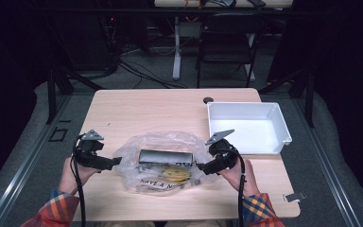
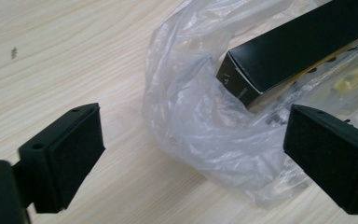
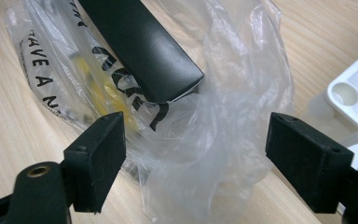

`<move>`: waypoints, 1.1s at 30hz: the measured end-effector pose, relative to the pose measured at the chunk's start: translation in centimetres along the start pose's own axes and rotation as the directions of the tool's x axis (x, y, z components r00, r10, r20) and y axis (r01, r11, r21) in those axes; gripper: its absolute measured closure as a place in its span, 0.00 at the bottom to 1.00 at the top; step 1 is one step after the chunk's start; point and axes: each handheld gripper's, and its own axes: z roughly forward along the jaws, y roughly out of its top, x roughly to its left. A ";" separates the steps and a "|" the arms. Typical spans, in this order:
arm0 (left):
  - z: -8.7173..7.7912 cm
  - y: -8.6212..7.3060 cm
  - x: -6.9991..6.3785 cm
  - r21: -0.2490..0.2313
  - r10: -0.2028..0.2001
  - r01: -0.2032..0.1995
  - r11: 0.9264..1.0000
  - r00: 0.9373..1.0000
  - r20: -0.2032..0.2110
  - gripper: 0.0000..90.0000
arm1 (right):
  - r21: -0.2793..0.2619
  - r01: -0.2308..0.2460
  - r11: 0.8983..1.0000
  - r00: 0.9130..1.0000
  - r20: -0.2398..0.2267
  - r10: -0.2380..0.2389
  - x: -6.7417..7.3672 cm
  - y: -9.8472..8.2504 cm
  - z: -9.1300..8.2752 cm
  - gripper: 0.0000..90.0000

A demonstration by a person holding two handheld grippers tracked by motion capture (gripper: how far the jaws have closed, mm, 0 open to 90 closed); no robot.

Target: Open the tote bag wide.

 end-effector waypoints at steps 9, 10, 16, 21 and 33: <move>-1.1 -1.2 1.5 -0.011 -0.031 0.031 0.999 0.998 -0.058 0.01 | 0.020 0.006 1.000 1.000 -0.004 -0.006 0.1 0.6 0.1 0.17; -1.2 -1.4 1.7 -0.014 -0.036 0.036 0.999 0.997 -0.065 0.00 | 0.018 0.005 1.000 1.000 -0.003 -0.005 0.1 0.7 0.1 0.16; -1.6 -2.1 2.8 -0.051 -0.073 0.067 0.996 0.991 -0.109 0.00 | 0.011 0.028 1.000 1.000 0.005 -0.028 0.5 1.3 -0.2 0.13; -1.8 -3.1 3.8 -0.069 -0.107 0.099 0.993 0.986 -0.131 0.00 | 0.011 0.061 0.998 0.998 -0.002 -0.061 0.7 2.4 -0.6 0.14; -0.2 -4.1 4.7 0.004 -0.123 0.124 0.992 0.988 -0.097 0.00 | 0.087 0.187 0.979 0.982 -0.053 -0.183 1.0 6.3 1.5 0.18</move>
